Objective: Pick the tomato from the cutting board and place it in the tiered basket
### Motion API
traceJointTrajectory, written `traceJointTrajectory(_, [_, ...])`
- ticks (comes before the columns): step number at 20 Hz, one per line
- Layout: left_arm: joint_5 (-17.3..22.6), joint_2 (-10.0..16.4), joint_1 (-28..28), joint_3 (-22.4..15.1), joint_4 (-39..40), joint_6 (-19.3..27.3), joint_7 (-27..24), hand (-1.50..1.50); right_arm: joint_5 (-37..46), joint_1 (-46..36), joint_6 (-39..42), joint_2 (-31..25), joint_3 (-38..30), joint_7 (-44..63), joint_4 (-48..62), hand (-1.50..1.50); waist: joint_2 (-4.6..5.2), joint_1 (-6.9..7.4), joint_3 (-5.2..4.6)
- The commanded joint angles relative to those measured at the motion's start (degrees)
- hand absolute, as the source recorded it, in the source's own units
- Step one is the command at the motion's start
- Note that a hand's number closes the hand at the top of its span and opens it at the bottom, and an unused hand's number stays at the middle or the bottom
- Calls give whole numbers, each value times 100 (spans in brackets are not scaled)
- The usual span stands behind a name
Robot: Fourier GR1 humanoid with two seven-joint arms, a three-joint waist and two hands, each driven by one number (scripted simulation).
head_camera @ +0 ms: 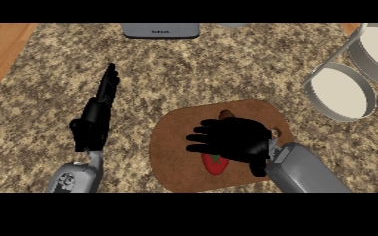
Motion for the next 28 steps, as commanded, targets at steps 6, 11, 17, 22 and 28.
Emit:
traceJointTrajectory(6, [-126, -160, -8, 200, 383, -60, -433, 0, 358, 220, 282, 486, -24, -60, -21, -150, 0, -16, -1])
traceJointTrajectory(11, [-115, -70, -62, 285, 37, -170, -7, 0, 504, 754, -419, 301, 111, -525, 382, -150, 0, -16, 1])
traceJointTrajectory(17, [-263, -284, 311, 70, -126, -162, -199, 0, 572, 338, -673, 923, -330, -448, 789, 150, 0, 0, 0])
traceJointTrajectory(22, [-195, -127, 42, 255, -118, -324, 39, 0, 969, 661, -1791, 716, -119, -962, 754, 150, -1, -11, 1])
traceJointTrajectory(28, [-251, -147, 282, 211, -331, -247, 98, 0, 1309, 824, -1956, 822, -998, 495, 1221, 150, -31, -95, -1])
